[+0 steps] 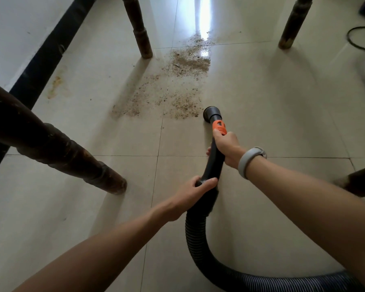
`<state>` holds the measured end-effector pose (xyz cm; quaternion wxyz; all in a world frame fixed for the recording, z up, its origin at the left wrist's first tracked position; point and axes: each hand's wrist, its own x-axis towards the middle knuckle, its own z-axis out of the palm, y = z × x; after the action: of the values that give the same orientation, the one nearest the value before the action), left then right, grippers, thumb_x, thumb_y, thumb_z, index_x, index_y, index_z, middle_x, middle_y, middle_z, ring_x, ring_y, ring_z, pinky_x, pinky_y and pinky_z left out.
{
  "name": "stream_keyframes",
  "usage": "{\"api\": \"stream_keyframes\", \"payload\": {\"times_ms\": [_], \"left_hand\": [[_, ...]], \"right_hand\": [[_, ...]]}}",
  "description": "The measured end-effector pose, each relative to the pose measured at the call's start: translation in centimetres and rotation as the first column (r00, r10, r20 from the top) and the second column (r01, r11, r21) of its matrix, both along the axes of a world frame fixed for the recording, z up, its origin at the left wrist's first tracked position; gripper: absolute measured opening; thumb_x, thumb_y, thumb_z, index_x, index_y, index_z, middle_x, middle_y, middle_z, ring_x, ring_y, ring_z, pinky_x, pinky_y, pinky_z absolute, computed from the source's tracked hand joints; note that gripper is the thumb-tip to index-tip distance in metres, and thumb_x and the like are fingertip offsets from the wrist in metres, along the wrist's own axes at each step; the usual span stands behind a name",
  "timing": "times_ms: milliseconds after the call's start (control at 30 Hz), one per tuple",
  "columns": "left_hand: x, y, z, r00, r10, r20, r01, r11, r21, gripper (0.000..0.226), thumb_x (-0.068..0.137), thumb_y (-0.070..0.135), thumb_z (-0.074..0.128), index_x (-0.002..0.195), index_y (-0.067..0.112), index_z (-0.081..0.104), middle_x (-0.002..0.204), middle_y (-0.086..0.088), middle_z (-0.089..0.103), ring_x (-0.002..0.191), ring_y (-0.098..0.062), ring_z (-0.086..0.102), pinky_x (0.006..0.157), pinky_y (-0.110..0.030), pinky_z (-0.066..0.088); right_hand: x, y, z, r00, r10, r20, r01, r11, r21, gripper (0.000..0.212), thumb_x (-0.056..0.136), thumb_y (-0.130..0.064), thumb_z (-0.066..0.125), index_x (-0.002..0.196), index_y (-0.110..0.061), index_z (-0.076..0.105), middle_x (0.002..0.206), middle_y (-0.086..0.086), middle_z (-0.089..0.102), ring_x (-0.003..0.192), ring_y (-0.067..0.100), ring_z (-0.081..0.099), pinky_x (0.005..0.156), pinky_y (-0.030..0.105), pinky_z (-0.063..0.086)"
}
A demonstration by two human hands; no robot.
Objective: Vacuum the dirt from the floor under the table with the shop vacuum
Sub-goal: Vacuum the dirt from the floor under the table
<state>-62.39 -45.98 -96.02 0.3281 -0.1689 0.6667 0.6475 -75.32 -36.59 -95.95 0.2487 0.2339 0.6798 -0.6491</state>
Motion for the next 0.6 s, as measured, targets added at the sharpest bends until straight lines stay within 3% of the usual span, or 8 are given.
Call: {"api": "stream_keyframes", "payload": {"times_ms": [233,433,600], "left_hand": [[2.1,-0.3,-0.4,0.992,0.127,-0.017,-0.128,0.990,-0.059,0.044,0.093,0.044,0.048,0.108,0.003,0.050,0.080,-0.011,0.059,0.061,-0.020,0.062,0.060,-0.034,0.054],[4.7,-2.0,-0.3,0.966,0.258,0.028,-0.256,0.964,-0.072,0.045,0.091,0.047,0.048,0.107,0.005,0.050,0.081,-0.013,0.061,0.065,-0.024,0.064,0.066,-0.038,0.056],[6.3,-3.1,0.0,0.934,0.356,0.037,-0.352,0.931,-0.093,0.051,0.092,0.049,0.046,0.112,0.002,0.049,0.082,-0.013,0.061,0.065,-0.024,0.065,0.067,-0.039,0.056]], "right_hand": [[0.9,-1.3,-0.8,0.998,0.061,0.013,-0.060,0.996,-0.059,0.038,0.099,-0.030,0.043,0.127,-0.006,0.031,0.094,0.016,0.049,0.057,0.022,0.055,0.051,0.032,0.051],[2.6,-5.1,-1.2,0.978,0.208,0.027,-0.202,0.970,-0.131,0.037,0.098,-0.031,0.047,0.124,-0.008,0.036,0.089,0.014,0.049,0.055,0.020,0.054,0.043,0.026,0.050],[3.9,-8.6,-0.9,0.952,0.307,0.015,-0.299,0.936,-0.186,0.029,0.098,-0.028,0.047,0.116,-0.008,0.038,0.073,0.010,0.047,0.051,0.020,0.050,0.045,0.028,0.047]]}}
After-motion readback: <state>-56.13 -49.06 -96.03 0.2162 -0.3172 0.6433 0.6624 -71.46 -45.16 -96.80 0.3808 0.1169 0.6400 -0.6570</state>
